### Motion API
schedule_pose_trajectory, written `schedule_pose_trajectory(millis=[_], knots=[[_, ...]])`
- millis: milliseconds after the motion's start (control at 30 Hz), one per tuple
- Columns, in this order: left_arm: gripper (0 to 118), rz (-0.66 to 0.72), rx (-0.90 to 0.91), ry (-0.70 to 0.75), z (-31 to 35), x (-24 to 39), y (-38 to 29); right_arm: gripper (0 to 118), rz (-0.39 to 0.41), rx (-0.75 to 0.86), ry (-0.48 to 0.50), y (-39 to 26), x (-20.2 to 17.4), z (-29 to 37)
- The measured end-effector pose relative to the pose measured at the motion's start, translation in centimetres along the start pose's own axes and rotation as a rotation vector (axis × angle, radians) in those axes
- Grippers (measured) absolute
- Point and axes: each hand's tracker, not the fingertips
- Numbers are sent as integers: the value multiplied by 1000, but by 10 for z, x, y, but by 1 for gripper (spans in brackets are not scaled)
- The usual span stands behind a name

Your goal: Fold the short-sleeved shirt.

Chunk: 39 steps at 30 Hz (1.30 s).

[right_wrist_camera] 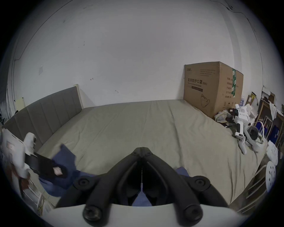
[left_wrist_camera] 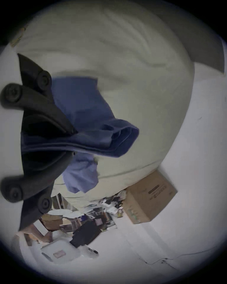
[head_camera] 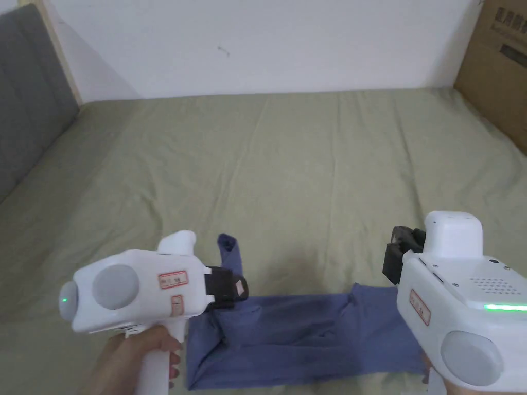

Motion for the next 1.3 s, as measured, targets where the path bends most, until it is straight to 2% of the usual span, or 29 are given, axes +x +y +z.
schedule_pose_trajectory(millis=[100, 133, 167, 200, 233, 267, 333, 400, 500, 533, 567, 600, 633, 733, 900, 1100, 1300], knots=[[8, -38, -68, -31, -42, 20, -9, 1, -14, 3, -16, -1, 13, 3], [12, -40, -73, -46, -56, 24, -13, 1, -18, 2, -26, -2, 18, 3], [20, -26, -65, -34, -66, 30, -18, 1, -25, 0, -31, -2, 24, 3], [38, -22, -77, -36, -76, 33, -21, 1, -40, -11, -36, -3, 30, 3], [74, 2, -106, -68, -87, 32, -24, 1, -59, -20, -44, -4, 37, 2], [97, 14, -128, -92, -93, 30, -25, 1, -67, -22, -48, -4, 41, 1], [105, 75, -142, -122, -102, 32, -30, 1, -84, -30, -66, -6, 50, 0], [107, 91, -61, -132, -96, 28, -30, 1, -82, -33, -76, -7, 55, 1], [104, 100, -72, -121, -83, 21, -23, 1, -64, -41, -93, -8, 59, 1], [94, 110, -68, -120, -76, 15, -23, 1, -66, -41, -92, -8, 61, 1], [75, 113, -52, -115, -70, 12, -22, 1, -75, -40, -93, -9, 63, 1], [42, 111, -30, -103, -65, 7, -23, 1, -90, -41, -93, -10, 64, 0], [2, 96, -14, -38, -64, 2, -25, 1, -101, -45, -88, -10, 64, 0], [1, 49, -88, 85, -70, -9, -37, 1, -98, -48, -83, -14, 61, -2], [1, 126, -146, -20, -101, -2, -56, 1, -89, -60, -55, -17, 56, -2], [1, 66, -269, -88, -139, 37, -64, 1, -81, -68, -45, -16, 60, 5], [1, -14, -288, -115, -141, 58, -70, 1, -98, -66, -50, -14, 63, 8]])
